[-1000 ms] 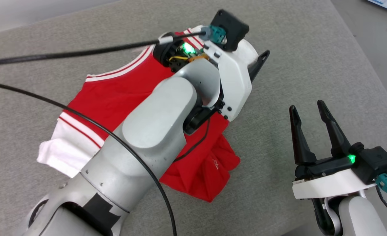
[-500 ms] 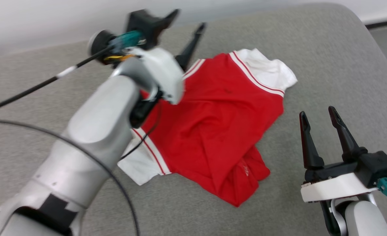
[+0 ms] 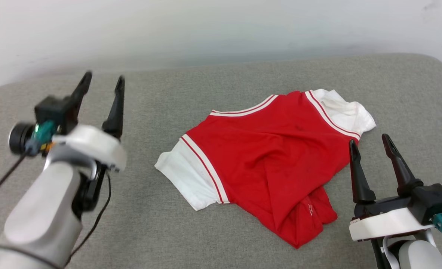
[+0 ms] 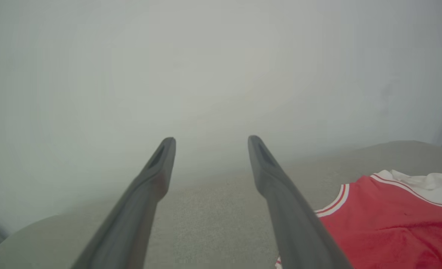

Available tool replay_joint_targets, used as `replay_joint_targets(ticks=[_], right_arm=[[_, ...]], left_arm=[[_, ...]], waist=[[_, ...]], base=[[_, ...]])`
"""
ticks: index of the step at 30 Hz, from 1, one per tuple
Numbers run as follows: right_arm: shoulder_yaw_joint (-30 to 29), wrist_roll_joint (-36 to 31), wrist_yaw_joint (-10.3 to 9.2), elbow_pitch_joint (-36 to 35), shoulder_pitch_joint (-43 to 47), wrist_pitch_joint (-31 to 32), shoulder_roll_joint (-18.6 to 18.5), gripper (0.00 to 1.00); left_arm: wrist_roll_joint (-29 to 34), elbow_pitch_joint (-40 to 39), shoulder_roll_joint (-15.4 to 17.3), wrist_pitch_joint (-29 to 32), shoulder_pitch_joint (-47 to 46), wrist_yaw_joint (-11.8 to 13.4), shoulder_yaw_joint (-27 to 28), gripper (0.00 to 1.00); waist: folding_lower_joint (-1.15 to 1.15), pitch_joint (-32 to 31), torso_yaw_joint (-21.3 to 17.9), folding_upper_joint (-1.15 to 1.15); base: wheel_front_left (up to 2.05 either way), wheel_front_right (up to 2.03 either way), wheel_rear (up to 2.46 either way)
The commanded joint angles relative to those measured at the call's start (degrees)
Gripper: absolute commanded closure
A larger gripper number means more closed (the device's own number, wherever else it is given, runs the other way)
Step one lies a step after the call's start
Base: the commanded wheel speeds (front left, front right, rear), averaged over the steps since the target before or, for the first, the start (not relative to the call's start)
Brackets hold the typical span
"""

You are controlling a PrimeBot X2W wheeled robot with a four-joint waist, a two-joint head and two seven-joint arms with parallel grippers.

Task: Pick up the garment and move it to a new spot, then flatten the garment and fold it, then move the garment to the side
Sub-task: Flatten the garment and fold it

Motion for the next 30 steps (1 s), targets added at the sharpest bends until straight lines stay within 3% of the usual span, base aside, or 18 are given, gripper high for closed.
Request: replay_joint_targets(ticks=[1, 5, 10, 14, 19, 23, 30], right_arm=[[0.0, 0.3, -0.02, -0.2, 0.5, -0.1, 0.0, 0.00], [0.7, 0.9, -0.02, -1.3, 1.2, -0.1, 0.0, 0.00], [0.7, 1.0, -0.02, -1.8, 1.5, -0.1, 0.0, 0.00], [0.8, 0.9, -0.02, -1.8, 1.8, -0.1, 0.0, 0.00], [1.1, 0.4, -0.02, -1.8, 1.3, -0.1, 0.0, 0.00], [1.2, 0.3, -0.02, -1.9, 0.8, -0.1, 0.0, 0.00], [2.2, -0.5, -0.02, -2.4, -0.3, -0.1, 0.0, 0.00]], left_arm=[[0.0, -1.0, 0.2, -0.2, 2.0, 0.5, 0.1, 0.00], [0.4, -9.9, 1.8, -0.5, 13.2, 4.4, 4.3, 0.00], [2.3, -17.5, -0.6, -0.4, 23.6, 6.9, 8.3, 0.00], [3.8, -18.8, -2.5, -0.4, 28.5, 6.0, 8.8, 0.00], [4.3, -18.5, -1.4, 1.6, 27.9, 4.2, 7.0, 0.00], [3.3, -19.6, -0.3, 8.4, 24.1, 3.1, 5.7, 0.00], [1.2, -19.4, 1.2, 27.7, 13.5, 2.1, 2.2, 0.00]], waist=[[0.01, -0.3, 0.3, 0.00], [0.01, -0.3, 0.4, 0.00], [0.01, 0.2, 0.2, 0.00], [0.01, 0.5, 0.0, 0.00], [0.01, 2.0, -0.2, 0.00], [0.01, 4.0, -0.2, 0.00], [0.01, 8.8, -0.3, 0.00]], base=[[0.00, 0.00, 0.00], [0.00, 0.00, 0.00], [0.00, 0.00, 0.00], [0.00, 0.00, 0.00], [0.00, 0.00, 0.00], [0.00, 0.00, 0.00], [0.00, 0.00, 0.00]])
